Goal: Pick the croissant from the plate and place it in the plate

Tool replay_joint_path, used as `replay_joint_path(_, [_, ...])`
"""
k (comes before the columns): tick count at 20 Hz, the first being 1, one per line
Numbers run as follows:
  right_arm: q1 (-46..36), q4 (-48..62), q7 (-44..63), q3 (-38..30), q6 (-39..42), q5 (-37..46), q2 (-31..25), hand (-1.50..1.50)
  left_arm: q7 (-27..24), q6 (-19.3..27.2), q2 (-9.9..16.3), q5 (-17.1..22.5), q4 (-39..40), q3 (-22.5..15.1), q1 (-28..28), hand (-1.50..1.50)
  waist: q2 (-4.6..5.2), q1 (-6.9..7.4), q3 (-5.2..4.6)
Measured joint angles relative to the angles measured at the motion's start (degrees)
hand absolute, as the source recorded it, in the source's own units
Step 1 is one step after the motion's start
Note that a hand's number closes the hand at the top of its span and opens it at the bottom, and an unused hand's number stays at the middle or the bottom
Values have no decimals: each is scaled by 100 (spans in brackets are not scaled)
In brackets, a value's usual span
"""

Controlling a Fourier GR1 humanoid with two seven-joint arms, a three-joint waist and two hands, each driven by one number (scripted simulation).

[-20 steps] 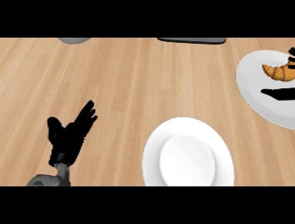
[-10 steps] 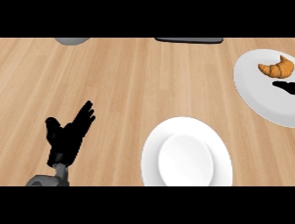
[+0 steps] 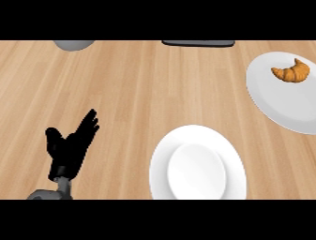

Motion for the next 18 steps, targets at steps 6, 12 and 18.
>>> replay_joint_path(6, [537,-99,-130,207,487,139,-328,-150,-34,-26,-6,20,13,38,75,0,-31,-64,2])
replay_joint_path(12, [1074,-263,-475,443,354,318,-394,-150,12,-65,52,41,-37,99,115,0,-47,-92,3])
replay_joint_path(18, [1344,-313,-652,583,273,373,-458,-150,36,-20,-10,2,-20,93,131,0,-66,-129,-2])
